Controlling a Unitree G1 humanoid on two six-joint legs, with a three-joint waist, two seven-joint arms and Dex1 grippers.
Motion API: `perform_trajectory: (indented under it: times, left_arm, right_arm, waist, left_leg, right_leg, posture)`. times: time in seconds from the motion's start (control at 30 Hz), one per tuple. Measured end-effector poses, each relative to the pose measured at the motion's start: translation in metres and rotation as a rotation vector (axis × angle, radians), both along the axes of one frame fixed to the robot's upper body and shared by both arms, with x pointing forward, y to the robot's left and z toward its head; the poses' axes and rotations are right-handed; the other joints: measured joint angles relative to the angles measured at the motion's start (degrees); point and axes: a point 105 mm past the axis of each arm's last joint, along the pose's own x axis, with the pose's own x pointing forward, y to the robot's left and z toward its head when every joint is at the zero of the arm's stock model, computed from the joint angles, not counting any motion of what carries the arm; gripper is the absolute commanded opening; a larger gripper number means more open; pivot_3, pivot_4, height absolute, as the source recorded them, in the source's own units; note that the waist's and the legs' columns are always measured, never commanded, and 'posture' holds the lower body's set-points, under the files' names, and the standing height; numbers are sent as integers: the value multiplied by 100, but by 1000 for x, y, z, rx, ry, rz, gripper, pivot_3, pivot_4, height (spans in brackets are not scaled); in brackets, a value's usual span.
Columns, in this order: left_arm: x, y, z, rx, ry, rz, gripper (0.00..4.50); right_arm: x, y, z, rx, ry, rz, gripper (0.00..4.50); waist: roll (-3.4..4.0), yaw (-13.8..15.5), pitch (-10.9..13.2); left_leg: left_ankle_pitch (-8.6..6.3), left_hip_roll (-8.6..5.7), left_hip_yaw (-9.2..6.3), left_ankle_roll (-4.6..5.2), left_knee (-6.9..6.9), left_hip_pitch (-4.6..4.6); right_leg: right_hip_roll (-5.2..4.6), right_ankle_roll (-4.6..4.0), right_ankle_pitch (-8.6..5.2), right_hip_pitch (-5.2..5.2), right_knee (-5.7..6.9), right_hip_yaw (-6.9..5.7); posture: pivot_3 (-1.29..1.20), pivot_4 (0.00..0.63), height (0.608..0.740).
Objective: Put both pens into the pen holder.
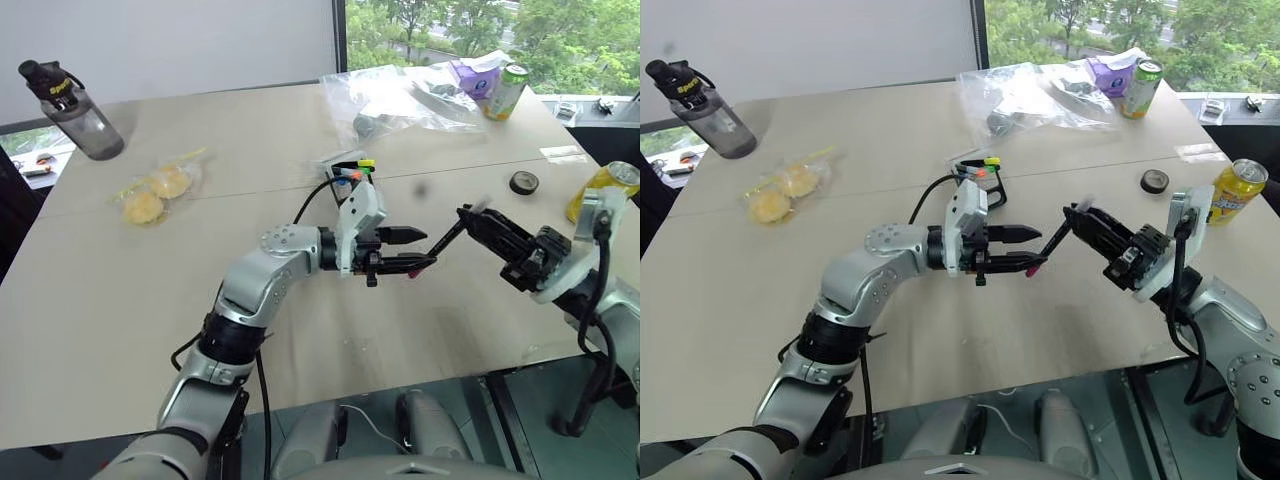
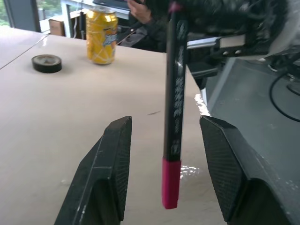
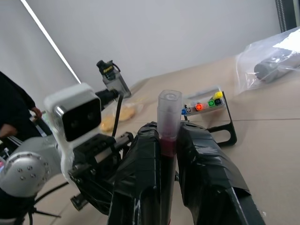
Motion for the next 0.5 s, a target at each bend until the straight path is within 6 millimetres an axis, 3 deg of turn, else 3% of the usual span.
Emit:
perform_trajectory:
  times: [0.03,0.1,0.4,0.5]
  left_arm:
    - [0,0,1,3,-3,-6,3709]
    - [3,0,4,5,-23,6,4352]
    - [2,0,-1,124,-79,-81,4352]
    - [9,-3,8,127,-126,-83,4352]
  right_arm:
    - [0,1,0,-10,-4,6,99]
    - [0,3,1,-16,-10,15,99]
    - [4,12,1,-168,-77,54,99]
    - [6,17,8,-160,-141,68,99]
  waist:
    - [0,-2,0]
    - [0,2,0]
    - [-1,0,1]
    - [-1,2,1]
  left_leg:
    - [0,0,0,0,0,0]
    - [0,0,-1,0,0,0]
    - [0,0,0,0,0,-1]
    - [0,0,-5,0,0,-2]
  right_leg:
    - [0,0,0,0,0,0]
    - [0,0,0,0,0,-1]
    - [0,0,0,0,-1,-4]
    - [2,0,0,0,-2,-9]
  posture:
    - [0,150,740]
    - [0,150,740]
    - [0,150,740]
    - [0,150,740]
